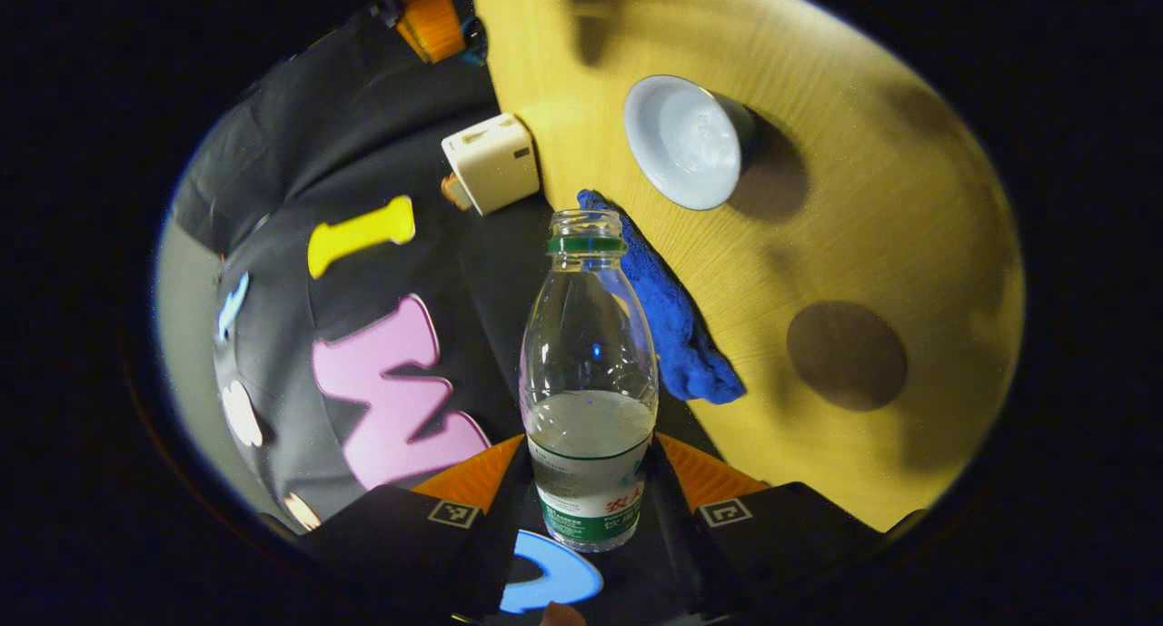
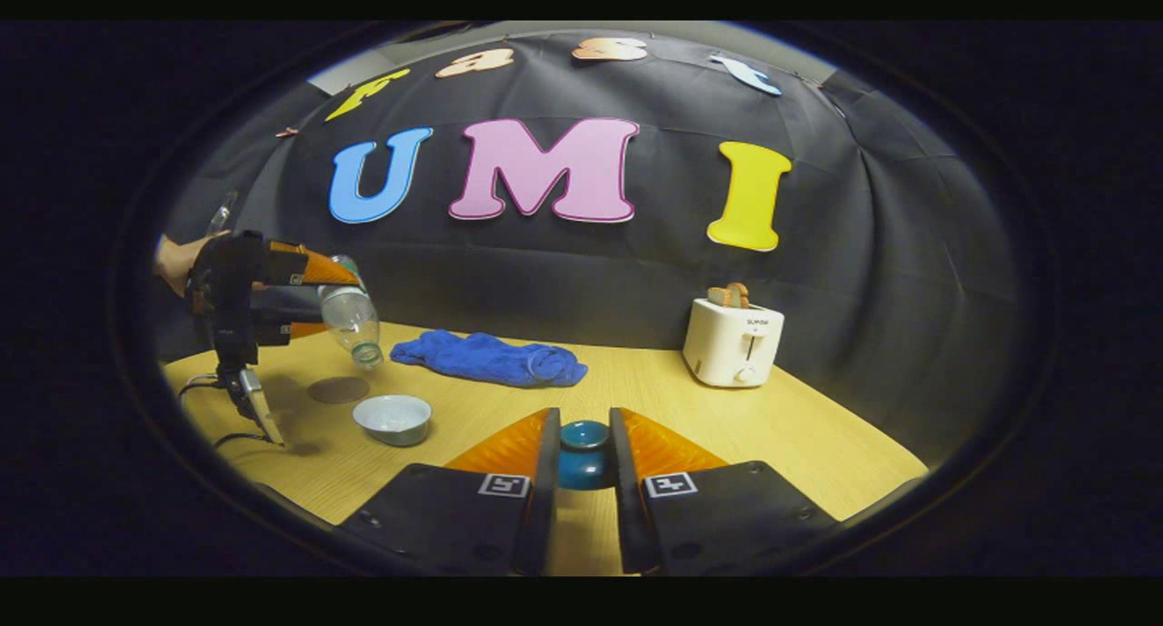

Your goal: Open the teacup lid with one hand, grasp the water bottle and pour water into the teacup with the other hand; after pouring, place the water bottle on the coaster and then close the teacup lid.

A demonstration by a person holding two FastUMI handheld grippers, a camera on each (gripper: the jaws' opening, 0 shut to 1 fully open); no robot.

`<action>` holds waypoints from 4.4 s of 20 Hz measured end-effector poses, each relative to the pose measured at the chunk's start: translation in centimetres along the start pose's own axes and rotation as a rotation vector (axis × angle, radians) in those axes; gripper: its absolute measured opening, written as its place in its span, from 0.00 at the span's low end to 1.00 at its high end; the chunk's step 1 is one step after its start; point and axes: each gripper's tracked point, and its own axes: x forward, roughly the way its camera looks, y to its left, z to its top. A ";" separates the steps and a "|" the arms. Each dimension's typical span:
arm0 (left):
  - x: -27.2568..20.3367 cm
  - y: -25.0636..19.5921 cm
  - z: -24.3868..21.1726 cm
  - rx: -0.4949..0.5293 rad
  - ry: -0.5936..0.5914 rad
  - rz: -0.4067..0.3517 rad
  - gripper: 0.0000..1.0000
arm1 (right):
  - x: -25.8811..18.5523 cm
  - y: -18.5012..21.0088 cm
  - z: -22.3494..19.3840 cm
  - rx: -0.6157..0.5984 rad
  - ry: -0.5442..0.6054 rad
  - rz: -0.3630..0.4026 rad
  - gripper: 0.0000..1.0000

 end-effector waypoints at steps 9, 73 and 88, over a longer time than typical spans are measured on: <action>-2.4 -1.2 3.4 -1.094 -0.079 -0.120 0.72 | 0.5 0.7 0.2 -0.005 -0.003 0.010 0.36; -14.7 -7.6 0.0 -2.011 0.067 -0.035 0.90 | 6.9 18.4 -3.3 0.017 0.101 0.382 0.27; -14.0 -6.7 0.1 -1.974 0.024 -0.044 0.90 | 7.4 18.3 -3.5 -0.003 0.116 0.371 0.31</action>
